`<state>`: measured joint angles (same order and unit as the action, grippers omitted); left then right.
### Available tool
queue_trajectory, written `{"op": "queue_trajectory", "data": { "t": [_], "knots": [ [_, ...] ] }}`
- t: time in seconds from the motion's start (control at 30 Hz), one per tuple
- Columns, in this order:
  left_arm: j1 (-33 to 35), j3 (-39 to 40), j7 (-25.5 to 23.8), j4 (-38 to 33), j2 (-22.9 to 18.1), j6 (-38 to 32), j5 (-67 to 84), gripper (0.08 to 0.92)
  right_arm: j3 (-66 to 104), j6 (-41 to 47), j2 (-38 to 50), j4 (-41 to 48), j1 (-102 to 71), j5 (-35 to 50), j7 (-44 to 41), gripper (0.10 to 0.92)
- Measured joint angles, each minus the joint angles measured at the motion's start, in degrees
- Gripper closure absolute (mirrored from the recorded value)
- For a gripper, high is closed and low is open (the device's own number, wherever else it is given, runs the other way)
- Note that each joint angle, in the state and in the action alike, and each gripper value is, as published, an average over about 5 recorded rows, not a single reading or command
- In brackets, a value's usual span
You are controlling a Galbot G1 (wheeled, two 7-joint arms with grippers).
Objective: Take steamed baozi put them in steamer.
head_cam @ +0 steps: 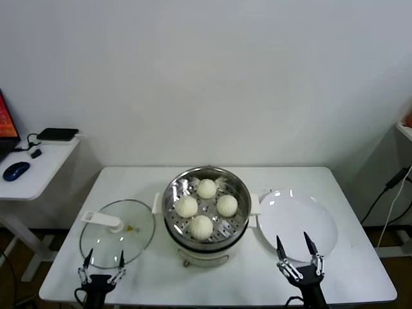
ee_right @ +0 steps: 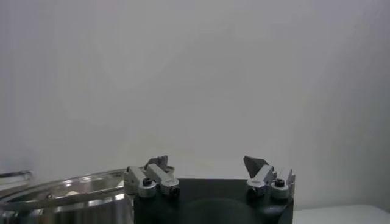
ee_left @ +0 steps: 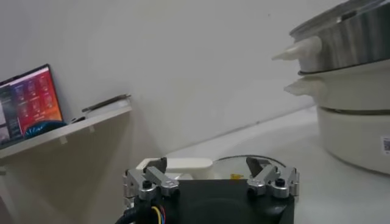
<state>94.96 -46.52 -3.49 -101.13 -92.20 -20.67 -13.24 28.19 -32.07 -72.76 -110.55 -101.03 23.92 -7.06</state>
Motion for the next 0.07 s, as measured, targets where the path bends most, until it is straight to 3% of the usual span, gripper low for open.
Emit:
{"op": "queue_trajectory", "data": {
  "t": [0.07],
  "knots": [
    [0.0, 0.0, 0.0, -0.1, 0.0, 0.0, 0.0, 0.177, -0.1, 0.0, -0.2, 0.0, 0.0, -0.2, 0.2, 0.203]
  ]
}}
